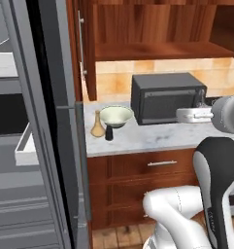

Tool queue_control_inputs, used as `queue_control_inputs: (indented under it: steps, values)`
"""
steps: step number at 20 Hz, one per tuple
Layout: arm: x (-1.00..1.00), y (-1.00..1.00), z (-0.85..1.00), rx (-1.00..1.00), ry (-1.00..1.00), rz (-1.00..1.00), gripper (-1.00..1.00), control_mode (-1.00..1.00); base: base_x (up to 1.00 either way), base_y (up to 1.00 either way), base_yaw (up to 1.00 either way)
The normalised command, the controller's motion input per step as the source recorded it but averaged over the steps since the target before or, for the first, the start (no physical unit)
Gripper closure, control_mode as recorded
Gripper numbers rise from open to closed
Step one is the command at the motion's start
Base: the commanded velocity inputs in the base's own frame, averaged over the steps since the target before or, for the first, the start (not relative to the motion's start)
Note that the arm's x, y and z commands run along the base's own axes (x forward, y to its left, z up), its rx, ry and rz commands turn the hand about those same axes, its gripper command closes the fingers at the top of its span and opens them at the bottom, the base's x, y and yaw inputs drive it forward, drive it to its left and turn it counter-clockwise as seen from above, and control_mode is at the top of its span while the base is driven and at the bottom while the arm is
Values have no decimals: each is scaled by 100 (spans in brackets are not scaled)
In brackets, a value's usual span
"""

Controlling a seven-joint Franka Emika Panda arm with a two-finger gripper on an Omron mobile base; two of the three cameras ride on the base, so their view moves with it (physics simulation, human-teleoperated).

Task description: Retrieve the bottle and the shaker from the cabinet and place them next to the mixing bowl on the counter. Then add garlic from the fridge to the mixing bowl.

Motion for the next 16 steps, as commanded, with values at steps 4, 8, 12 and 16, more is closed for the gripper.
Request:
queue_control_inputs:
  steps: [4, 8, 12, 16]
  values:
    - [0, 0, 0, 0, 0, 0, 100, 100, 51, -35, 0]
    - [0, 0, 0, 0, 0, 0, 100, 100, 46, -25, 0]
    - [0, 0, 0, 0, 0, 0, 100, 100, 41, -13, 0]
    - [0, 0, 0, 0, 0, 0, 100, 100, 36, -1, 0]
